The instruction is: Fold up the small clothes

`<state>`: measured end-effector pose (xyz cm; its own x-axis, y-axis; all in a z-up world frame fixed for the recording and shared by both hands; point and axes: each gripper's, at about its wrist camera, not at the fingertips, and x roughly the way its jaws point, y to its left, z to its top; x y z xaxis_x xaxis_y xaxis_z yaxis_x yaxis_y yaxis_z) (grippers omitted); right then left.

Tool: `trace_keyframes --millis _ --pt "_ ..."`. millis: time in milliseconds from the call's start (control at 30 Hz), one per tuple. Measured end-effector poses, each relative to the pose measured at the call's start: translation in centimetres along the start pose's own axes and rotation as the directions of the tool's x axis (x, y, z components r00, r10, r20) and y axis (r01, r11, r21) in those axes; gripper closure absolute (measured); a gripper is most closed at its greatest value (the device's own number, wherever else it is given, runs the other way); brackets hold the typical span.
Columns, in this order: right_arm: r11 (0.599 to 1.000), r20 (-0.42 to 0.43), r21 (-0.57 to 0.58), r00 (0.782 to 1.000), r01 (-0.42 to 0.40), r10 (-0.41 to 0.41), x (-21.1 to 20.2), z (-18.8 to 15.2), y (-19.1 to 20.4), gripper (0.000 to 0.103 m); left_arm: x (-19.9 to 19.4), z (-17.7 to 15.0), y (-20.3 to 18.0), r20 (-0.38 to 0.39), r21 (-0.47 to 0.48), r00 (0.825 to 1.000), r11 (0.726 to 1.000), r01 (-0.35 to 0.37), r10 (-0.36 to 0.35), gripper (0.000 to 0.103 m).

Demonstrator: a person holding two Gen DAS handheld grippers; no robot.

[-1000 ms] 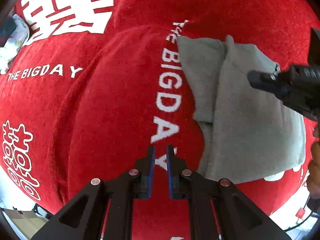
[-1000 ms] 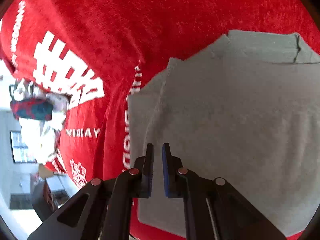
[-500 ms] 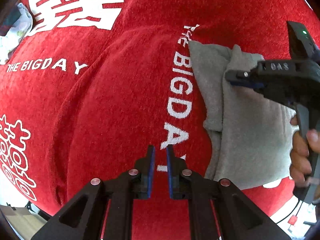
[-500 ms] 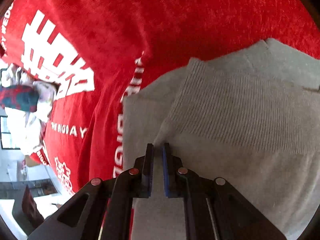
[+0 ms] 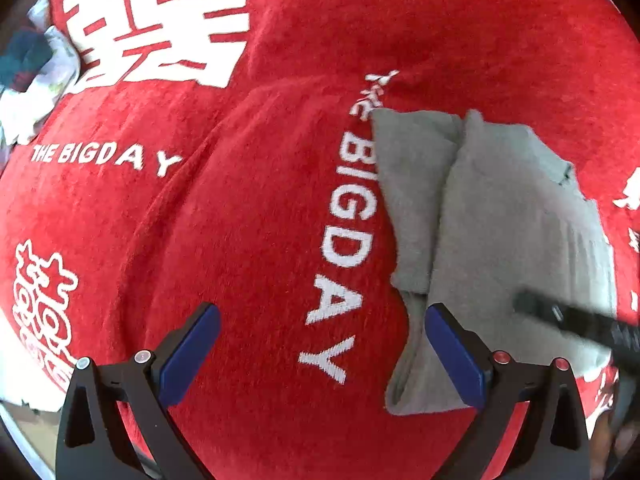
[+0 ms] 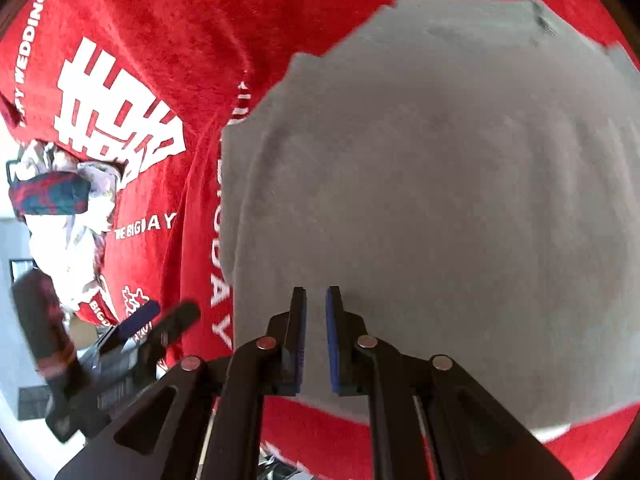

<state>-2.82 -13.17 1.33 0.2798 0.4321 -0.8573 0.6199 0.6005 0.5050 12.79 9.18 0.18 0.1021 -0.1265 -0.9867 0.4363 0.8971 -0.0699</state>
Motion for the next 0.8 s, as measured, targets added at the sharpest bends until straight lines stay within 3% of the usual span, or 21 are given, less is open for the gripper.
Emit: trace_keyframes --millis 33,100,267,333,567,800 --pt "1.000 0.003 0.015 1.000 -0.006 0.006 -0.5 -0.7 -0.5 0.059 0.2 0.1 0.0 -0.005 -0.011 1.000 1.000 -0.009 0.009 0.001" --pt "0.999 0.007 0.034 1.000 -0.029 0.028 -1.3 -1.9 -1.2 0.046 0.7 0.2 -0.2 -0.018 -0.031 1.000 0.999 -0.023 0.022 0.001" --pt "0.991 -0.008 0.112 0.997 -0.076 0.077 -2.7 -5.0 -3.7 0.045 2.0 -0.1 -1.2 -0.057 0.015 0.997 0.999 -0.043 0.044 0.001" --pt "0.983 -0.014 0.151 0.994 -0.101 0.104 -2.8 -6.0 -4.8 0.045 2.3 -0.2 -1.8 -0.078 0.034 0.997 0.999 -0.016 0.018 0.001" --pt "0.921 0.027 0.325 0.976 -0.213 0.216 -2.3 -8.7 -8.6 0.045 2.5 -1.0 -3.7 -0.085 0.065 0.996 0.998 -0.010 0.015 0.001" --pt "0.865 0.089 0.410 0.956 -0.290 0.279 -1.6 -9.4 -10.0 0.045 2.5 -1.7 -4.8 -0.081 0.083 0.997 0.997 0.007 0.000 0.001"
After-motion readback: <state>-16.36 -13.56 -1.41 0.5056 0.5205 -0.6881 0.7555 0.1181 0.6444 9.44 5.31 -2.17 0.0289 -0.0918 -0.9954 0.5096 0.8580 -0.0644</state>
